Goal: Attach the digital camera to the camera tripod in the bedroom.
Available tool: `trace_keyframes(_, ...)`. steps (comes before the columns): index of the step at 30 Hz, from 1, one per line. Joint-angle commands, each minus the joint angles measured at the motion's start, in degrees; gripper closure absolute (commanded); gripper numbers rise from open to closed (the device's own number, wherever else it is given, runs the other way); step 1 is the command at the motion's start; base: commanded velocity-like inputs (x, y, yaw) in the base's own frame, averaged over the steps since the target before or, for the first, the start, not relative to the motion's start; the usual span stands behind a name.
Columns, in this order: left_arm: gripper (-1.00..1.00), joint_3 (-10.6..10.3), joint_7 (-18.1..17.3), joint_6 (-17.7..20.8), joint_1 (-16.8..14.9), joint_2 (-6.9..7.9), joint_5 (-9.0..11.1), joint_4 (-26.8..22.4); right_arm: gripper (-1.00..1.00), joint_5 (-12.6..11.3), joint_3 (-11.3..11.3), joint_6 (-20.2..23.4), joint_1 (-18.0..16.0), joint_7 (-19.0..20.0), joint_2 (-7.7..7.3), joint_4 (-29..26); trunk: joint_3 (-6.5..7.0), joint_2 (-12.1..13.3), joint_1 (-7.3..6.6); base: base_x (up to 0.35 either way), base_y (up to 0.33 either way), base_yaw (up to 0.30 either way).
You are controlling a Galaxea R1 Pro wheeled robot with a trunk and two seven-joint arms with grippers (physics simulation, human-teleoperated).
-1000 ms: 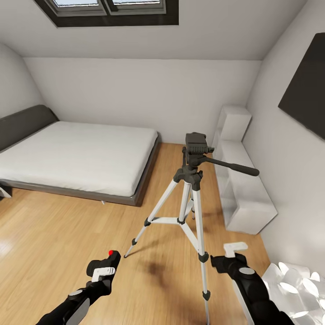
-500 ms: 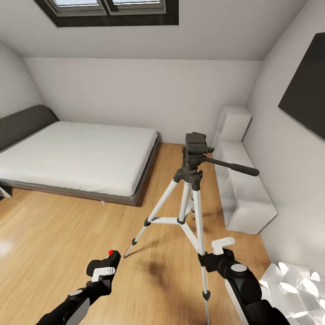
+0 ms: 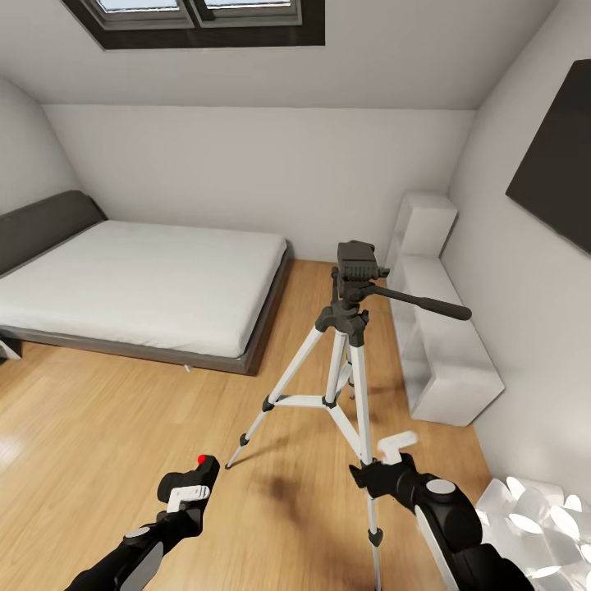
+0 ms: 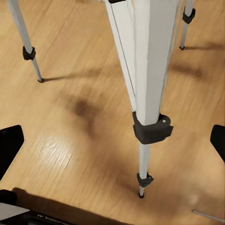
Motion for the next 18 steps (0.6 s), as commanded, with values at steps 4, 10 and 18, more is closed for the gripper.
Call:
trace_keyframes(4,1.00,-0.2,-0.1,0.2,0.0,0.04,0.4,-0.1,-1.00,0.5,-1.4,-0.3,0.0,0.8,-0.03,-0.1,-0.10,-0.1,0.03,0.000,0.000,0.000)
trace_keyframes(10,1.00,-0.2,-0.1,0.2,0.0,0.04,0.4,-0.1,-1.00,0.8,-2.2,-0.6,-0.2,0.1,0.07,0.0,-0.10,-0.1,0.03,0.000,0.000,0.000)
trace_keyframes(18,1.00,-0.2,-0.1,0.2,0.0,0.03,0.4,-0.1,-1.00,0.4,-4.8,-2.1,-2.9,-0.8,0.52,0.9,-0.10,-0.1,0.03,0.000,0.000,0.000)
